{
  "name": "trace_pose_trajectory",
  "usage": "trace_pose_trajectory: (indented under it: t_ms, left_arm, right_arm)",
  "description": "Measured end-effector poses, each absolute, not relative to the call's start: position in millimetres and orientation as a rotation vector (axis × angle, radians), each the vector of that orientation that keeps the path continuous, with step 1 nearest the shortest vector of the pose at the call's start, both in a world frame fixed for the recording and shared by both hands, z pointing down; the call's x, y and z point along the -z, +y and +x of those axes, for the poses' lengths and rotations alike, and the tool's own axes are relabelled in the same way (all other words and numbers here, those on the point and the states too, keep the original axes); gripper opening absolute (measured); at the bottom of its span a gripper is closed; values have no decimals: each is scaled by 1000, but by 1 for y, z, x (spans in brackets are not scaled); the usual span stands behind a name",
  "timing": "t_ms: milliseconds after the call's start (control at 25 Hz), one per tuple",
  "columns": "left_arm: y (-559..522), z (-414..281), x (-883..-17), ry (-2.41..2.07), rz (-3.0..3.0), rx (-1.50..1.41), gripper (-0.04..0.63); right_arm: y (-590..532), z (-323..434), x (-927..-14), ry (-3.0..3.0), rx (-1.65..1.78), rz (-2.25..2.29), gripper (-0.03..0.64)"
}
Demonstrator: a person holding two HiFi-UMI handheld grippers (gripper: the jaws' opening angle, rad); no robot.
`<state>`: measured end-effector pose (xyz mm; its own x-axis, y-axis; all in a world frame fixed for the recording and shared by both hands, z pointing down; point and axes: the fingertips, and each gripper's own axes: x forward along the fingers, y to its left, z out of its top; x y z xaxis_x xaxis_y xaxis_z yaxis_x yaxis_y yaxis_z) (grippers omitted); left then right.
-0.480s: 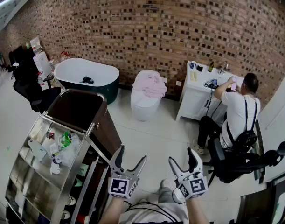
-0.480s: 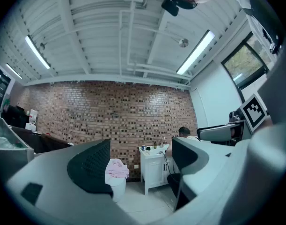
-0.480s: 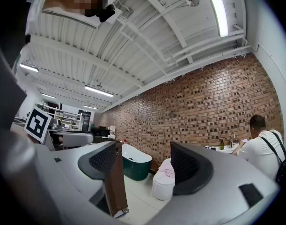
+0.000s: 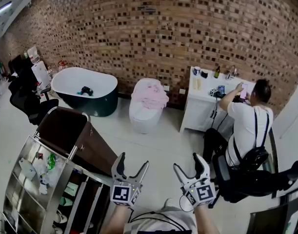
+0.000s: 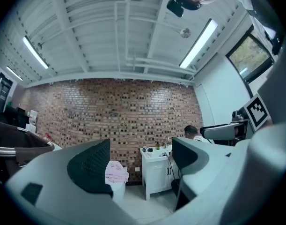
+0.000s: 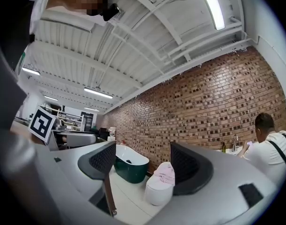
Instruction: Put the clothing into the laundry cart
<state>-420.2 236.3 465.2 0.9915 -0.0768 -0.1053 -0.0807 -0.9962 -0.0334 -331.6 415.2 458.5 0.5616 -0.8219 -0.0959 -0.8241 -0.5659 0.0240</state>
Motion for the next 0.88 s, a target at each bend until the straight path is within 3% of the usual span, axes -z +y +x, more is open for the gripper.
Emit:
trace_pose_trajectory:
  t_ms: [520,880]
  left_arm:
    - [287,-293,-468,163,-3070,-51,405]
    - [259,-230,-487,176,-3070,9,396]
  right_arm:
    - [446,-202,-476,1608,-49,-2623,371]
    - [414,-138,-495,1652,44,-2586,371]
